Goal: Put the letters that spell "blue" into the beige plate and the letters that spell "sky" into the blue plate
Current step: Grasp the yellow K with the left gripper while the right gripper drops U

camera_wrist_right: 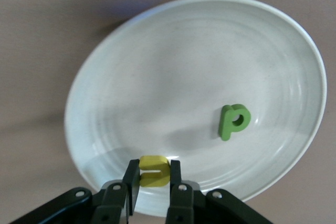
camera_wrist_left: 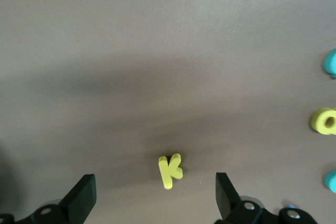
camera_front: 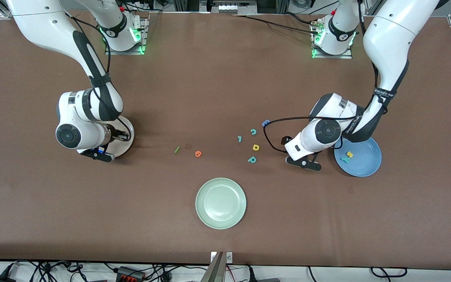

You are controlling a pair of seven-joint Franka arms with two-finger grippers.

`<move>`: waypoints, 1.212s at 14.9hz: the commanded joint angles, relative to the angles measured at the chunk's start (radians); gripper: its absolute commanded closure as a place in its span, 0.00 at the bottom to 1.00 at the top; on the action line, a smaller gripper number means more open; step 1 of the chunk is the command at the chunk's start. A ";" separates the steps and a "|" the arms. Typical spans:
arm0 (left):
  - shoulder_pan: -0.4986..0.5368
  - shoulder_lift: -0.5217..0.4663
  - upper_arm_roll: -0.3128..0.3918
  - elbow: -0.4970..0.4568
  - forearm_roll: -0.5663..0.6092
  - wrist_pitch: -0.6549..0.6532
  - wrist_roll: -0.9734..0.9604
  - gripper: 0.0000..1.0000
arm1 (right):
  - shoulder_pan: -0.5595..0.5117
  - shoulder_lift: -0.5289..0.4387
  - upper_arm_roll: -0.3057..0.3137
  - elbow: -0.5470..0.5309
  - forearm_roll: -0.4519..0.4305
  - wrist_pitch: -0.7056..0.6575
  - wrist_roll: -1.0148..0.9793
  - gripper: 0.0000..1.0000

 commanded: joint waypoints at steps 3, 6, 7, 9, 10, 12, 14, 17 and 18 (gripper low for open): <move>-0.008 0.014 -0.001 -0.057 0.021 0.080 -0.078 0.24 | -0.053 -0.016 0.010 -0.002 -0.011 0.012 -0.056 0.00; -0.005 0.020 -0.001 -0.054 0.055 0.080 -0.075 0.36 | -0.043 -0.024 0.022 0.069 -0.003 -0.022 -0.052 0.00; -0.005 0.023 -0.001 -0.054 0.079 0.080 -0.078 0.40 | -0.026 -0.015 0.024 0.099 0.003 -0.022 -0.053 0.00; -0.002 0.035 -0.001 -0.051 0.093 0.082 -0.079 0.48 | 0.025 -0.013 0.024 0.129 0.009 -0.011 -0.045 0.00; -0.002 0.035 -0.001 -0.051 0.093 0.082 -0.078 0.53 | 0.051 -0.007 0.024 0.164 0.032 -0.014 -0.027 0.00; -0.007 0.038 -0.001 -0.051 0.093 0.082 -0.079 0.64 | 0.085 0.004 0.022 0.202 0.090 -0.013 0.033 0.00; -0.007 0.040 -0.001 -0.051 0.095 0.080 -0.078 0.84 | 0.111 0.019 0.022 0.221 0.104 -0.008 0.111 0.00; 0.002 0.020 -0.002 -0.033 0.095 0.045 -0.069 0.94 | 0.219 0.095 0.018 0.273 0.088 0.018 0.296 0.08; 0.005 0.001 -0.002 -0.008 0.095 -0.010 -0.055 0.94 | 0.238 0.111 0.016 0.275 0.085 0.030 0.354 0.12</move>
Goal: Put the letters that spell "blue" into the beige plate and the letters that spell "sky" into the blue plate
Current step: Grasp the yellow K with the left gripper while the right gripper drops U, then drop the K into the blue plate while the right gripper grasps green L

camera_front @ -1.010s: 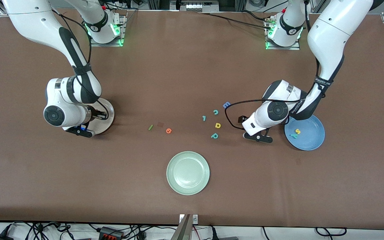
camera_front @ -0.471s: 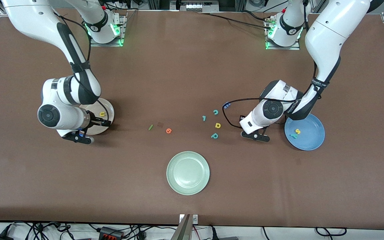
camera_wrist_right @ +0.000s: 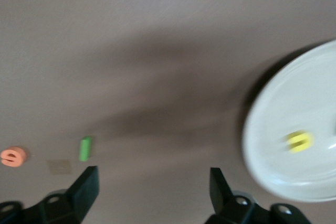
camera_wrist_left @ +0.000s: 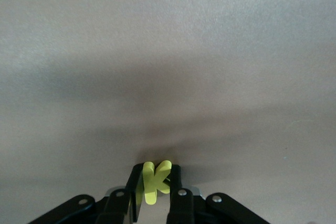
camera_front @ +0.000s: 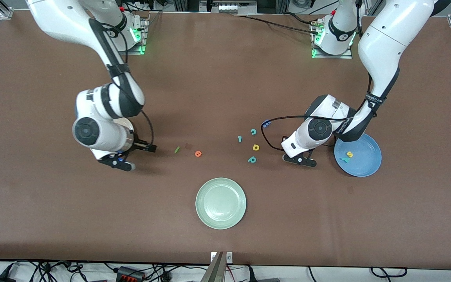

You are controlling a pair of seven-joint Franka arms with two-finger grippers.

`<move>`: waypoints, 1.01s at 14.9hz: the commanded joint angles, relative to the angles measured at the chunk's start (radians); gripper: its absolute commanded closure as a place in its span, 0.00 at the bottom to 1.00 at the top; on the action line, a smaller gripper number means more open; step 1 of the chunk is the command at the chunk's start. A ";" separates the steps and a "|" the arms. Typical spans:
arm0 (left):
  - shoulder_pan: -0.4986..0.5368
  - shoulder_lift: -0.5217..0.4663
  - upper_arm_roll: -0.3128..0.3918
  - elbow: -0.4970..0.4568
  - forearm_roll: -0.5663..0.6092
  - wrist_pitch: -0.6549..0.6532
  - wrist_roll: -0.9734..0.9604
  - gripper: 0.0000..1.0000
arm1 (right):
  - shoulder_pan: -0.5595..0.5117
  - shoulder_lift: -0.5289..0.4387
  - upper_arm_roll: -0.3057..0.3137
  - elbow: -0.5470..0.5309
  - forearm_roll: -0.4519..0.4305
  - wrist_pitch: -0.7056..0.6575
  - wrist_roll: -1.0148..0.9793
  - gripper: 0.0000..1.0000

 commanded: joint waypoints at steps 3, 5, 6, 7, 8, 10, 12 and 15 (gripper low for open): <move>0.027 -0.045 0.000 0.182 0.027 -0.335 0.083 0.89 | 0.089 0.104 -0.010 0.052 -0.007 0.069 0.225 0.25; 0.061 -0.045 0.001 0.255 0.042 -0.466 0.144 0.90 | 0.091 0.121 -0.008 0.052 0.002 0.119 0.231 0.43; 0.093 -0.044 0.000 0.263 0.088 -0.485 0.193 0.90 | 0.091 0.132 -0.008 0.054 0.005 0.139 0.231 0.47; 0.138 -0.044 -0.002 0.263 0.128 -0.483 0.255 0.90 | 0.094 0.137 -0.008 0.054 0.005 0.156 0.233 0.47; 0.185 -0.038 -0.003 0.261 0.133 -0.479 0.321 0.90 | 0.100 0.146 -0.008 0.054 0.005 0.173 0.234 0.47; 0.212 -0.032 -0.003 0.261 0.130 -0.474 0.354 0.62 | 0.108 0.163 -0.008 0.055 0.002 0.204 0.271 0.47; 0.201 -0.032 -0.003 0.263 0.130 -0.474 0.342 0.00 | 0.132 0.172 -0.010 0.060 -0.001 0.216 0.288 0.47; 0.199 -0.033 -0.010 0.264 0.125 -0.474 0.339 0.00 | 0.135 0.178 -0.010 0.069 0.002 0.216 0.290 0.47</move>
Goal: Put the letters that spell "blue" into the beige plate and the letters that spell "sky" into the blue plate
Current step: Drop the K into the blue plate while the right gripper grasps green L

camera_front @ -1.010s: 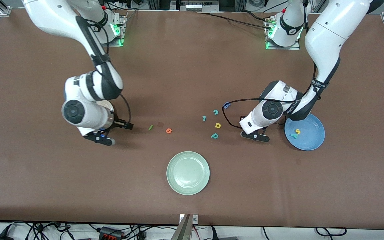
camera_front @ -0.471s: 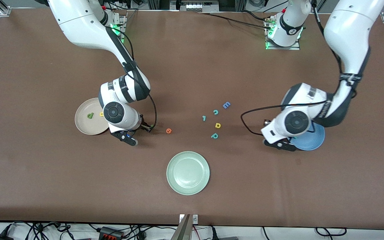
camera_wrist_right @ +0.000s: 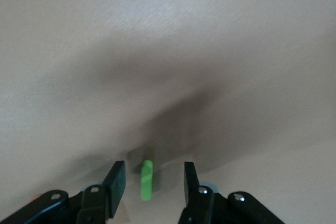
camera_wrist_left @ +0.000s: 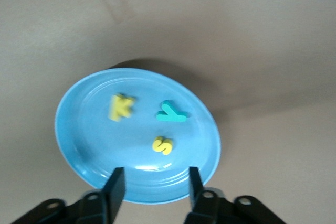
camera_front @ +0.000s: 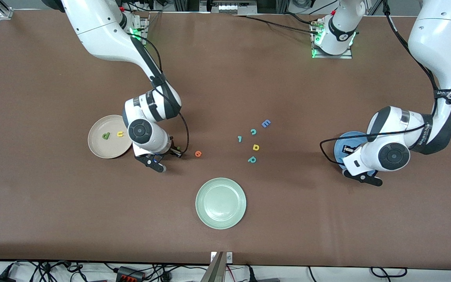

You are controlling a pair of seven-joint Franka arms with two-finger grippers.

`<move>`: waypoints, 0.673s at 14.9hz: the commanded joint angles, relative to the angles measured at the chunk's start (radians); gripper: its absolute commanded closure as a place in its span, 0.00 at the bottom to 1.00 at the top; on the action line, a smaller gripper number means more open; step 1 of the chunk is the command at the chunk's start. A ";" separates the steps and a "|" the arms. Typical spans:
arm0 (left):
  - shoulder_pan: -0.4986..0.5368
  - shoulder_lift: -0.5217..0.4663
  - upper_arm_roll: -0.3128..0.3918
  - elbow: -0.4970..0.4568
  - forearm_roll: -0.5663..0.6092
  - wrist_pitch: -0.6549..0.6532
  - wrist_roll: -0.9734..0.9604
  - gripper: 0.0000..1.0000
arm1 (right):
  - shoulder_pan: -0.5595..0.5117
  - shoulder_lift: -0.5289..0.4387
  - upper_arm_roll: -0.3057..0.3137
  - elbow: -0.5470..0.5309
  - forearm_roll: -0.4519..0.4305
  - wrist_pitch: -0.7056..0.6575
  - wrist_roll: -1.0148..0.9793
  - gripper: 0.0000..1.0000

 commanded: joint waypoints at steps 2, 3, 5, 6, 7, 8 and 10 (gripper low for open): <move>-0.012 -0.003 -0.014 0.013 0.015 -0.010 0.001 0.00 | 0.013 0.016 -0.004 0.030 0.004 -0.002 0.022 0.47; -0.012 -0.008 -0.017 0.014 0.014 -0.012 0.001 0.00 | 0.013 0.016 -0.004 0.030 0.004 -0.002 0.022 0.51; -0.004 -0.025 -0.049 0.031 0.012 -0.022 0.003 0.00 | 0.013 0.016 -0.004 0.030 0.006 -0.002 0.022 0.61; -0.006 -0.031 -0.058 0.049 0.004 -0.027 -0.002 0.00 | 0.013 0.017 -0.004 0.030 0.006 0.000 0.022 0.65; -0.010 -0.031 -0.060 0.069 0.000 -0.031 0.000 0.00 | 0.015 0.023 -0.004 0.030 0.006 0.000 0.022 0.69; -0.013 -0.031 -0.061 0.097 -0.002 -0.035 0.000 0.00 | 0.016 0.023 -0.004 0.030 0.006 0.000 0.022 0.72; -0.012 -0.036 -0.077 0.138 -0.012 -0.080 0.000 0.00 | 0.029 0.030 -0.004 0.030 0.003 0.000 0.022 0.74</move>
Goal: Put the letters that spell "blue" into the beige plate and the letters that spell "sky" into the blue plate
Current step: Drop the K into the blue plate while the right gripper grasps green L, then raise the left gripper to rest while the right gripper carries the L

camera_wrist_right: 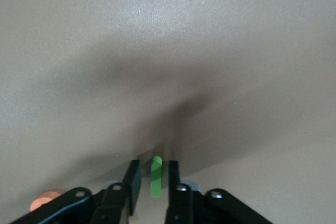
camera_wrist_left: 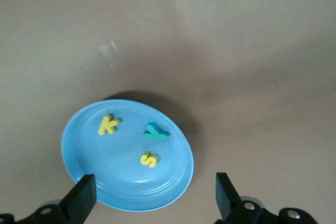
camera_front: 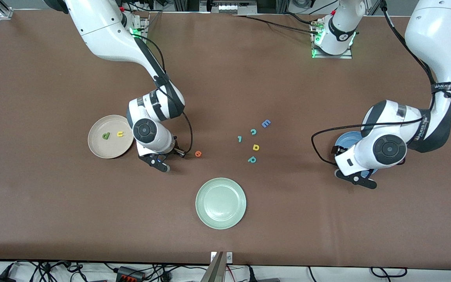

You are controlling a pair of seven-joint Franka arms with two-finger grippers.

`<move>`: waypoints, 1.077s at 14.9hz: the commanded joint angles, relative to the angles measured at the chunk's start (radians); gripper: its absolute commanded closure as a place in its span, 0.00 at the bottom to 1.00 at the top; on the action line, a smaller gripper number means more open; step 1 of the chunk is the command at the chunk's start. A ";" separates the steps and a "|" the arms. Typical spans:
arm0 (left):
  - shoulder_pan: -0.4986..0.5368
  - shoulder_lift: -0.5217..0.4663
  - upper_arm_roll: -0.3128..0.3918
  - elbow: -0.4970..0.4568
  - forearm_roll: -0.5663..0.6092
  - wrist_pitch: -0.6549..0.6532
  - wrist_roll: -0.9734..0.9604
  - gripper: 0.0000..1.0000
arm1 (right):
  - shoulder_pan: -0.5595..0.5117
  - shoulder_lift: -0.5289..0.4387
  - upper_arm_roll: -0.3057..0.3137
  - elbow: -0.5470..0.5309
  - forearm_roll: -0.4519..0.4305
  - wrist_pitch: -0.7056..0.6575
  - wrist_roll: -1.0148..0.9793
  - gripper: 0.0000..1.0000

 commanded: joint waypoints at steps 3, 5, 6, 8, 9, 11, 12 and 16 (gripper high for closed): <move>0.005 -0.010 -0.033 0.170 -0.036 -0.094 0.001 0.00 | 0.020 0.021 -0.004 0.020 0.004 0.000 0.016 0.81; 0.009 -0.025 -0.035 0.247 -0.041 -0.144 0.001 0.00 | 0.017 0.015 -0.004 0.020 0.006 -0.002 0.016 0.98; 0.009 -0.032 -0.035 0.278 -0.061 -0.181 0.001 0.00 | 0.014 0.012 -0.006 0.020 0.006 -0.002 0.013 1.00; 0.012 -0.050 -0.033 0.332 -0.108 -0.273 0.001 0.00 | 0.003 -0.014 -0.012 0.020 -0.005 -0.014 0.000 1.00; 0.012 -0.056 -0.030 0.356 -0.124 -0.297 0.000 0.00 | -0.003 -0.036 -0.017 0.011 -0.008 -0.037 -0.003 1.00; 0.011 -0.076 -0.026 0.372 -0.133 -0.339 -0.025 0.00 | -0.021 -0.082 -0.044 -0.012 -0.010 -0.110 -0.001 1.00; 0.011 -0.090 -0.021 0.375 -0.138 -0.351 -0.028 0.00 | -0.025 -0.106 -0.067 -0.039 -0.013 -0.120 -0.016 1.00; -0.130 -0.268 0.305 0.294 -0.376 -0.361 -0.019 0.00 | -0.025 -0.221 -0.150 -0.202 -0.013 -0.122 -0.152 1.00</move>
